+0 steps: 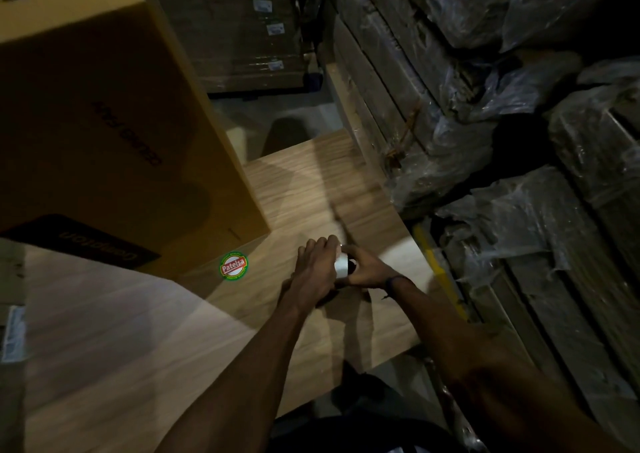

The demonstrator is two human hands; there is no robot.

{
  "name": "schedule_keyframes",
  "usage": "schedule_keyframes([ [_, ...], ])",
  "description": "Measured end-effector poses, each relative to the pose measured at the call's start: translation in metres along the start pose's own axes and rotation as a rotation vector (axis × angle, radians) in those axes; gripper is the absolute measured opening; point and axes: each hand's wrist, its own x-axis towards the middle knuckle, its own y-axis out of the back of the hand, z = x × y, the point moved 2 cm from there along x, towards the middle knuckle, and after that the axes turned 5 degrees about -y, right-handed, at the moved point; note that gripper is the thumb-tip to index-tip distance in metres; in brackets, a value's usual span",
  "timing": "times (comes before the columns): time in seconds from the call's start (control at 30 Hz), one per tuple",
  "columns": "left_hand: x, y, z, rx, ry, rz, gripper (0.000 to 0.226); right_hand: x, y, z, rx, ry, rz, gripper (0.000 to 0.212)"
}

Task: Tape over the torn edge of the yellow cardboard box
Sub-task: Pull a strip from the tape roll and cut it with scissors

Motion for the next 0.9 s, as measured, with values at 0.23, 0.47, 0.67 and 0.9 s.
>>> schedule_keyframes([
  [0.23, 0.011, 0.005, -0.015, -0.318, 0.101, -0.044, 0.009, -0.003, -0.003, -0.009, -0.063, 0.052, 0.079, 0.094],
  [0.47, 0.019, 0.001, -0.027, -0.395, 0.060, -0.063, 0.021, 0.002, -0.011, 0.001, -0.094, 0.122, 0.171, 0.099],
  [0.67, 0.015, 0.002, -0.027, -0.540, 0.200, 0.029, 0.012, -0.011, -0.006, -0.005, -0.047, 0.098, 0.099, 0.083],
  [0.9, 0.018, 0.018, -0.032, -0.542, 0.250, 0.119, 0.016, -0.021, -0.006, -0.015, 0.119, 0.074, 0.091, 0.090],
])
